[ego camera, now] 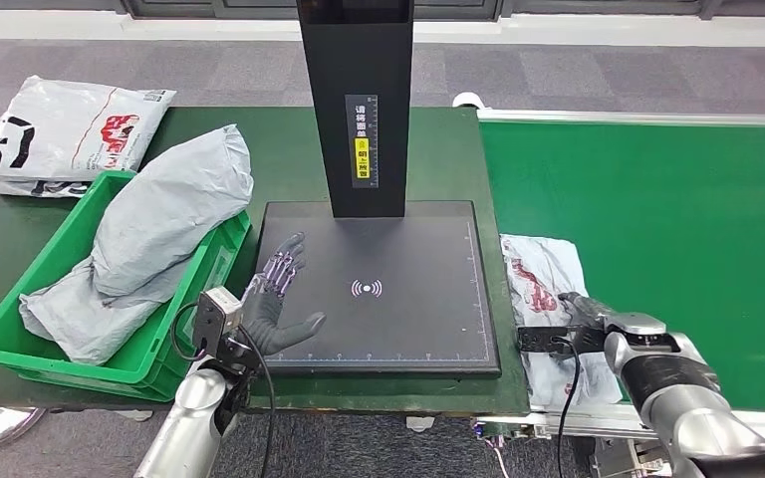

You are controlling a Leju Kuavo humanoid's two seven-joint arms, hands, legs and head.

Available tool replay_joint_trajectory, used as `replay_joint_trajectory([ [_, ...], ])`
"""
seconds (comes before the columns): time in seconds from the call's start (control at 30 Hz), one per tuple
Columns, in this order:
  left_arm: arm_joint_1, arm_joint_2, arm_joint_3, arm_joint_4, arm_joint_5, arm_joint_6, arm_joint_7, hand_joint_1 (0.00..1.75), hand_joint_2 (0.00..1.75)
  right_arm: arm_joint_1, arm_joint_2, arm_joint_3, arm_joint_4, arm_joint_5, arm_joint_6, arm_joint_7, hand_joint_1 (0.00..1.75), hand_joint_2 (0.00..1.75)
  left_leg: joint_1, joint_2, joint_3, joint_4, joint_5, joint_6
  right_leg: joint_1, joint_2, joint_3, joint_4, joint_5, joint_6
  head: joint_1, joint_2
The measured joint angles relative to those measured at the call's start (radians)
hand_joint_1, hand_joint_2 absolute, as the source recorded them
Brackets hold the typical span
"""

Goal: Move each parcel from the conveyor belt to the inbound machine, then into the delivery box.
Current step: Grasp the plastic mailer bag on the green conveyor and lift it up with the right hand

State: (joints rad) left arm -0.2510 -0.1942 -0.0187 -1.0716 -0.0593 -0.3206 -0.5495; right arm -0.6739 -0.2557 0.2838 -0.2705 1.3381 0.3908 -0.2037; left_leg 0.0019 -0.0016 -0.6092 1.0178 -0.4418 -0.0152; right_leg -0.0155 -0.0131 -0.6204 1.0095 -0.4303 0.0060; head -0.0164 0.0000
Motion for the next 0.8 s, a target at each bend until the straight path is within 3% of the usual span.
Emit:
replay_joint_trajectory([
  [0.27, -0.004, -0.001, 0.0, 0.0, -0.004, 0.001, 0.001, 0.0, 1.75, 0.026, 0.0, 0.0, 0.0, -0.007, -0.013, 0.002, 0.06, 1.75, 0.0, 0.0, 0.001, 0.0, 0.0, 0.0, 0.0, 0.0, 0.0, 0.0, 0.0, 0.0, 0.0, 0.0],
  [0.4, -0.008, -0.002, 0.0, 0.0, -0.008, 0.001, 0.001, 0.0, 1.75, 0.038, 0.001, 0.0, 0.0, -0.018, -0.022, 0.006, 1.75, 1.75, 0.0, 0.0, 0.001, 0.0, 0.0, 0.0, 0.0, 0.0, 0.001, 0.0, 0.0, 0.0, 0.0, 0.0],
  [0.8, -0.01, -0.002, 0.0, 0.0, -0.013, 0.001, 0.001, 0.0, 1.75, 0.019, -0.002, 0.0, 0.0, -0.026, -0.017, -0.006, 1.75, 1.75, 0.0, 0.001, 0.005, 0.0, -0.001, 0.0, 0.001, 0.0, 0.005, 0.0, -0.001, 0.0, 0.0, 0.0],
])
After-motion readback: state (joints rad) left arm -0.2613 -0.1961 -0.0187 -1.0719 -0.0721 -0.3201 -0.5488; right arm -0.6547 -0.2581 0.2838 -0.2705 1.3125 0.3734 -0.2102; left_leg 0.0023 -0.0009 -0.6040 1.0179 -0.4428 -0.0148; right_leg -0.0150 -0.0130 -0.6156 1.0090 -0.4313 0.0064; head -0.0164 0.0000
